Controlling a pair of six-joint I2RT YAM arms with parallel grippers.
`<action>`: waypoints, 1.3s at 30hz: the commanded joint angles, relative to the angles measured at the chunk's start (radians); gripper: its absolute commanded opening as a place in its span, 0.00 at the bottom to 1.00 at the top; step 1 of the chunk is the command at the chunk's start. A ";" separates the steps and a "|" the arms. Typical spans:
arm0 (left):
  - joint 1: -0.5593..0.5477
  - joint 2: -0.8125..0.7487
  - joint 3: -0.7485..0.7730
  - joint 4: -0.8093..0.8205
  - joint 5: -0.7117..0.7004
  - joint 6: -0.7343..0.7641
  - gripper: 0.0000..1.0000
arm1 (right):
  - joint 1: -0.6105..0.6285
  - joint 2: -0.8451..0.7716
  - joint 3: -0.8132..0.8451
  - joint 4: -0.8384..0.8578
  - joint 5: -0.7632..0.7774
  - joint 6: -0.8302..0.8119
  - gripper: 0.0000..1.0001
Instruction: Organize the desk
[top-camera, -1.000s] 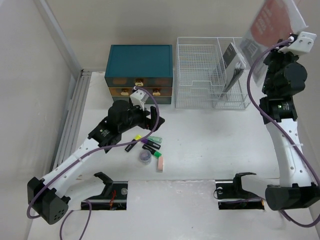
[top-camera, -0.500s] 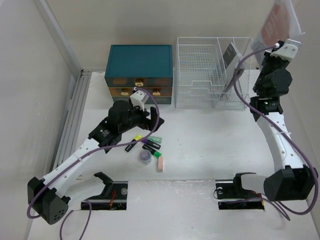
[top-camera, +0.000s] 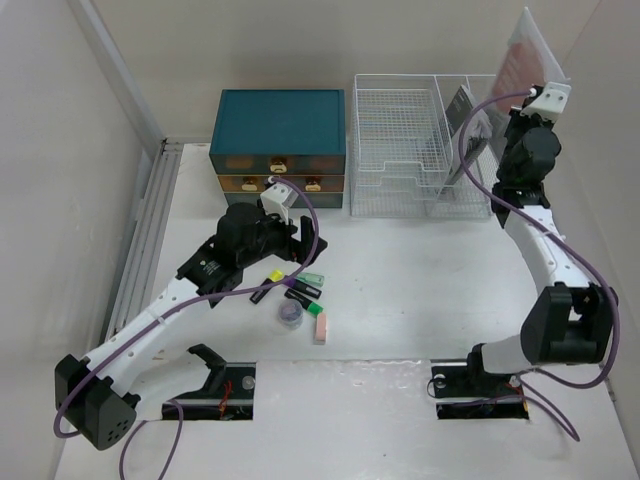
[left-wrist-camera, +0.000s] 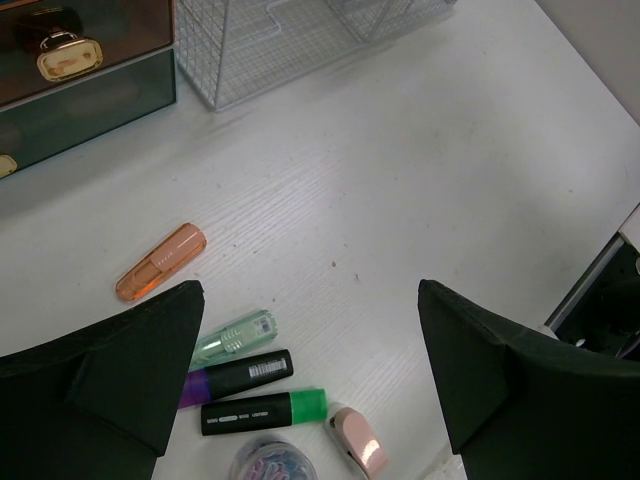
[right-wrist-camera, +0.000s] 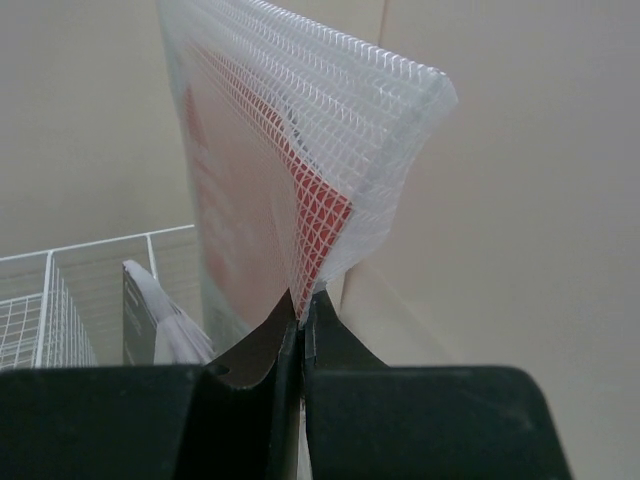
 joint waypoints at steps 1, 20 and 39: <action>0.004 -0.031 -0.002 0.015 -0.002 0.014 0.86 | -0.029 0.015 0.028 0.136 -0.106 0.100 0.00; 0.004 0.024 -0.002 0.006 -0.029 0.023 0.86 | -0.101 0.283 -0.036 0.497 -0.338 0.160 0.00; 0.033 0.052 -0.002 0.015 -0.008 0.014 0.86 | -0.220 0.322 -0.057 0.357 -0.588 0.192 0.00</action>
